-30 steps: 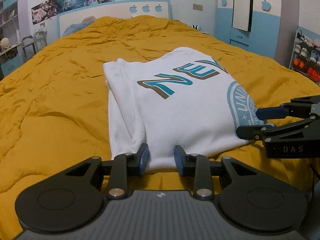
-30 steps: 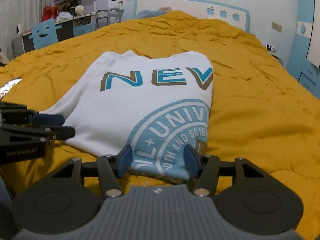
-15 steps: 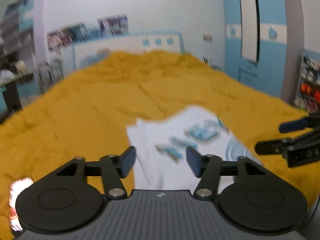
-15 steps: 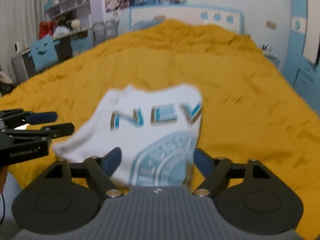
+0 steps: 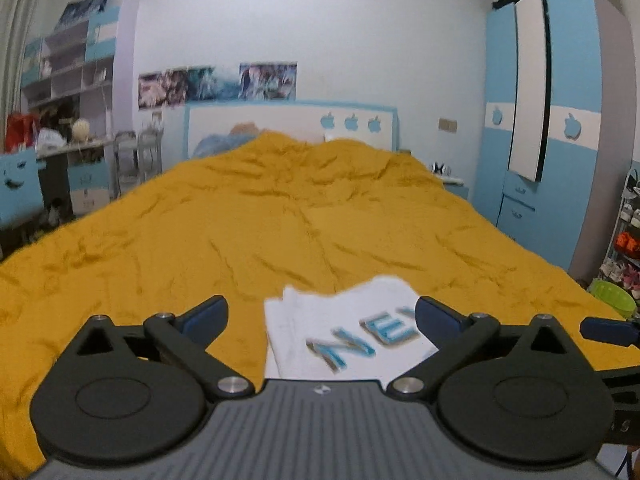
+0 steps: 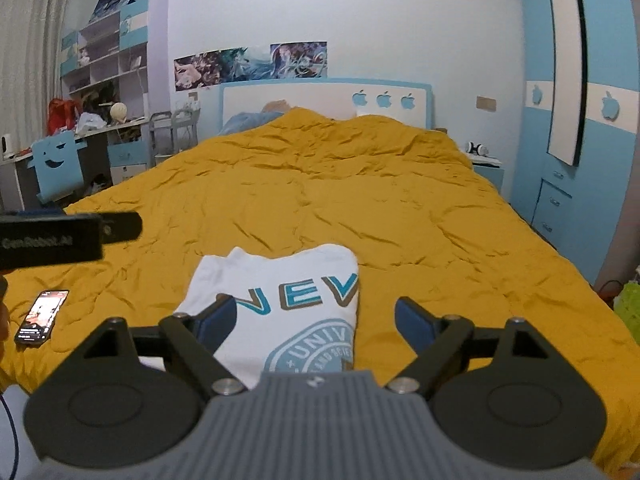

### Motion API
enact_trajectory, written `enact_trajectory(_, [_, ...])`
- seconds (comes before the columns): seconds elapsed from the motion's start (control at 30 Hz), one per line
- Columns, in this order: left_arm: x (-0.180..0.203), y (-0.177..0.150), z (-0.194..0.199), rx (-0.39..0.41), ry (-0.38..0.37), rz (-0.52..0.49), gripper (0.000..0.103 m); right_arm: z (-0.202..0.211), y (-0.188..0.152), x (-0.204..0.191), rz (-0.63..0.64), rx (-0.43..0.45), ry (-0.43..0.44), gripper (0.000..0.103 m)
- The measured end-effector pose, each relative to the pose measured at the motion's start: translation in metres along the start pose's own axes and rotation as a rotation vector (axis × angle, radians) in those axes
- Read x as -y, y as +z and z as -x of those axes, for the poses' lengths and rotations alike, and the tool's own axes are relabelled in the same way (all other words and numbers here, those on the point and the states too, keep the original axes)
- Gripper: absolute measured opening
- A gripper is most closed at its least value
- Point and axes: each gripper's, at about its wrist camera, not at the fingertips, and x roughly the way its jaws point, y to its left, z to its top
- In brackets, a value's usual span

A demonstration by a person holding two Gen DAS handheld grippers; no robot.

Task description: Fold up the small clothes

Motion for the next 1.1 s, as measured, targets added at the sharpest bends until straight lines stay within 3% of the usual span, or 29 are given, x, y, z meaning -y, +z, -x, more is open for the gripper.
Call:
enact_trajectory(0.1, [0.004, -0.011, 0.002, -0.080, 0.018, -0.006, 0.103, 0.007, -0.010, -0.008, 0.040, -0.021, -0.028, 0.082])
enact_trajectory(0.3, [0.014, -0.036, 0.007, -0.168, 0.068, -0.063, 0.103, 0.015, -0.029, -0.007, 0.013, -0.093, -0.001, 0.082])
enact_trajectory(0.57, [0.015, -0.060, -0.001, -0.303, 0.043, -0.044, 0.103, 0.007, -0.047, -0.002, -0.017, -0.193, -0.021, 0.082])
enact_trajectory(0.77, [0.017, -0.071, -0.002, -0.331, 0.062, -0.031, 0.103, -0.003, -0.059, 0.002, -0.043, -0.252, -0.026, 0.082])
enact_trajectory(1.1, [0.017, -0.074, -0.002, -0.347, 0.041, -0.024, 0.103, -0.005, -0.058, 0.003, -0.053, -0.249, -0.035, 0.082])
